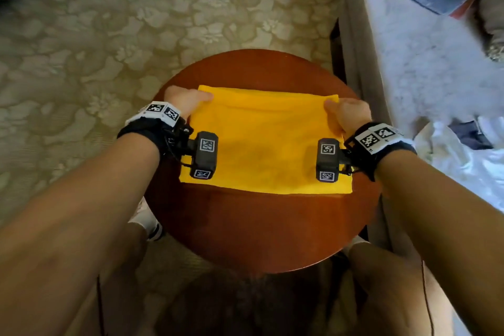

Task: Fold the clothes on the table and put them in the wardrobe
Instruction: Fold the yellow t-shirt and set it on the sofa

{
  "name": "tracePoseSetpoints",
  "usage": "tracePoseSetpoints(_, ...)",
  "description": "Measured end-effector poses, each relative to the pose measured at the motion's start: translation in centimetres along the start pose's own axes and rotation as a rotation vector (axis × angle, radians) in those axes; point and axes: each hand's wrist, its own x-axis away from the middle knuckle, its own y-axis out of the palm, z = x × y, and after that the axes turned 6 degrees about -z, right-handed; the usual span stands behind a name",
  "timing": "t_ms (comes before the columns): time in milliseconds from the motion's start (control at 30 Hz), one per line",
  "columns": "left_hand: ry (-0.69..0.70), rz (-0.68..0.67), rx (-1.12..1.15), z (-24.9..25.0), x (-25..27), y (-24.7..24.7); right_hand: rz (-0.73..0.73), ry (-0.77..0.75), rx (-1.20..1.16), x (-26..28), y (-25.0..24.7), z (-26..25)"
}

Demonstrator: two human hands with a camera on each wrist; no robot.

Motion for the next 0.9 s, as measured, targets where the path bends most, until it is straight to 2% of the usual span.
tracePoseSetpoints(167,0.212,0.03,0.053,0.2,0.4,0.2,0.097,-0.128,0.044,0.6,0.0,0.1)
tracePoseSetpoints(233,0.233,0.065,0.029,0.3,0.3,0.4,0.128,-0.144,0.094,0.6,0.0,0.0)
tracePoseSetpoints(333,0.203,0.104,-0.059,0.5,-0.3,0.5,0.147,-0.16,0.165,0.2,0.0,-0.4)
tracePoseSetpoints(467,0.109,0.13,-0.178,0.4,-0.9,0.6,0.166,-0.103,0.248,-0.4,0.3,-1.0)
tracePoseSetpoints(567,0.047,0.175,-0.224,0.5,-0.4,0.0,0.184,-0.166,0.457,-0.4,1.2,-2.0)
tracePoseSetpoints(633,-0.005,0.138,-0.221,0.3,0.1,-0.5,0.115,-0.32,0.624,0.3,2.9,-3.2)
tracePoseSetpoints(700,-0.029,0.106,-0.192,-0.1,0.5,-0.9,-0.052,-0.463,0.701,0.9,5.1,-4.6)
tracePoseSetpoints(800,-0.025,0.124,-0.202,-0.8,1.7,-1.1,-0.268,-0.476,0.837,1.4,7.3,-5.7)
tracePoseSetpoints(900,-0.036,0.169,-0.195,-1.6,3.3,-1.3,-0.29,-0.458,0.964,1.6,7.7,-5.4)
